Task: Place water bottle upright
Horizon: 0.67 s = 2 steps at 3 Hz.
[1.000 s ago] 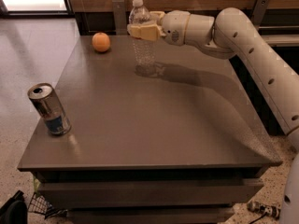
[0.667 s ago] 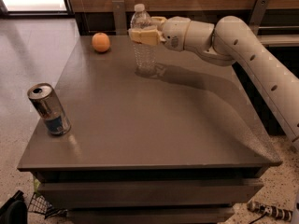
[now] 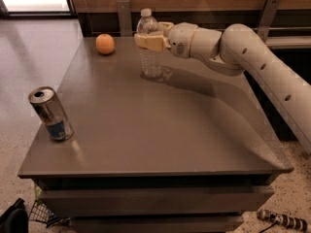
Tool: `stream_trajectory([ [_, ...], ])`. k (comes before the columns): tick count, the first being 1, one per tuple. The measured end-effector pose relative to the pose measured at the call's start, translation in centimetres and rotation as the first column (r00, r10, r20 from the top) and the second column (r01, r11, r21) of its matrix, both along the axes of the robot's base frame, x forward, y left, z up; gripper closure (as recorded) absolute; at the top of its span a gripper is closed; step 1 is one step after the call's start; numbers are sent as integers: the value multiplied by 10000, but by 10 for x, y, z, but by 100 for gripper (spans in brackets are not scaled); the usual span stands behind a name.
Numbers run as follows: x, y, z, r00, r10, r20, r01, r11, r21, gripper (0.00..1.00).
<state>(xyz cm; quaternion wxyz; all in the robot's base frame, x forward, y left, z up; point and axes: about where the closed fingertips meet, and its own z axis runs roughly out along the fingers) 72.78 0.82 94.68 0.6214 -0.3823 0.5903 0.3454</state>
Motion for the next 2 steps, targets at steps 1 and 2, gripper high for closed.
stream_trajectory([
  [1,0,-6,-11,9998,-221,-25,222,9997,132,100],
  [2,-3,-13,-23,9992,-407,-19,407,9988,273,100],
])
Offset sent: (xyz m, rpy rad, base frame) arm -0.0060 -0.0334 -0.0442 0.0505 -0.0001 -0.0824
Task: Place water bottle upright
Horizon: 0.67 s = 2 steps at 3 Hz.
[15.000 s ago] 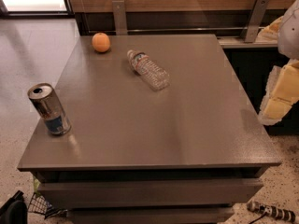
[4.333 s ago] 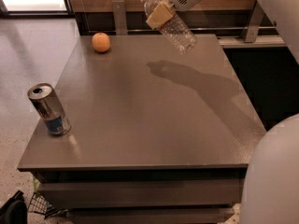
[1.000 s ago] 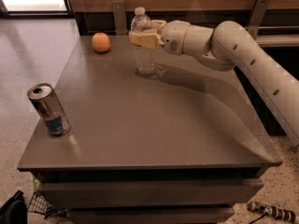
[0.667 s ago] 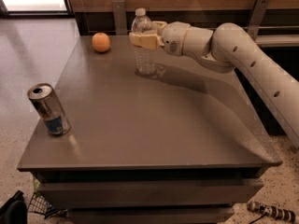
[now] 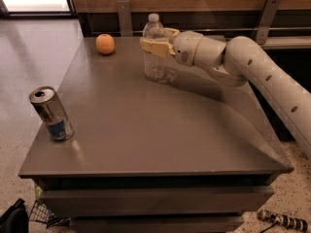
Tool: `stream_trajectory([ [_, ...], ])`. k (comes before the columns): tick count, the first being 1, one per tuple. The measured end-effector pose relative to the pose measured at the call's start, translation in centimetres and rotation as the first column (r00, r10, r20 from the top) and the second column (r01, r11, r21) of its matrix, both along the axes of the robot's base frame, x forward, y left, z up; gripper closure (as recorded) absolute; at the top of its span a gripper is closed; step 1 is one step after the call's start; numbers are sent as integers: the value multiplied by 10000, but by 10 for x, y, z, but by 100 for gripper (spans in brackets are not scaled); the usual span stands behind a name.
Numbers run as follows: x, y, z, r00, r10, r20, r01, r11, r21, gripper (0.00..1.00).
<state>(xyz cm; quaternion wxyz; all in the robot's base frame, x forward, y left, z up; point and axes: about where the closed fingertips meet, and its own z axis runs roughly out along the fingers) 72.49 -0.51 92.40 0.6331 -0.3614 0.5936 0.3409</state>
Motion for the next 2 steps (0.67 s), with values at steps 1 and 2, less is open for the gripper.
stream_trajectory([
  [1,0,0,4,10000,4,0,-4,10000,0,74],
  [2,0,0,4,10000,4,0,-4,10000,0,51],
])
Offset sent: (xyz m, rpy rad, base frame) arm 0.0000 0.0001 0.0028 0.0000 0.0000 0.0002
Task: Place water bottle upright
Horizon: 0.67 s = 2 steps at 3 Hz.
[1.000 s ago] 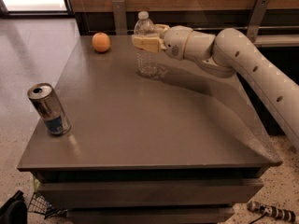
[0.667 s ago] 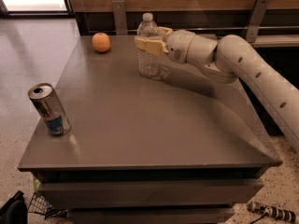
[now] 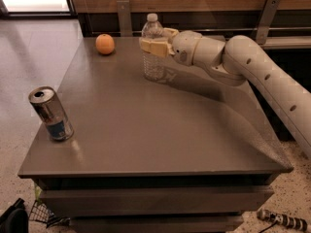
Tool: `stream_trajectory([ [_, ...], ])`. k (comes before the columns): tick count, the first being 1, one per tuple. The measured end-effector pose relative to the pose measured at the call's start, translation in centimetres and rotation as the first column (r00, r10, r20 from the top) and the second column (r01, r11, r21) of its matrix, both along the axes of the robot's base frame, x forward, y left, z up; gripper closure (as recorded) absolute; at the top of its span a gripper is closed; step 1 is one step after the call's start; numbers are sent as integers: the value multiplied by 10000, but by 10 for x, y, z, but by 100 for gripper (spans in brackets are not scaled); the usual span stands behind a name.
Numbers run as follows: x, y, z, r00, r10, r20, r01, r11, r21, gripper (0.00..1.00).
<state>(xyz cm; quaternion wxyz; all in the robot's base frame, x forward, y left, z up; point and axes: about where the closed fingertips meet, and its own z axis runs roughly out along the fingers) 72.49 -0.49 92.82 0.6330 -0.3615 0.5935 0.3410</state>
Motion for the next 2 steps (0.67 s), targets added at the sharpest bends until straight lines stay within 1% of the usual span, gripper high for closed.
stream_trajectory([
  [1,0,0,0,10000,2,0,-2,10000,0,27],
  [2,-1,4,1,10000,55,3,-55,10000,4,0],
])
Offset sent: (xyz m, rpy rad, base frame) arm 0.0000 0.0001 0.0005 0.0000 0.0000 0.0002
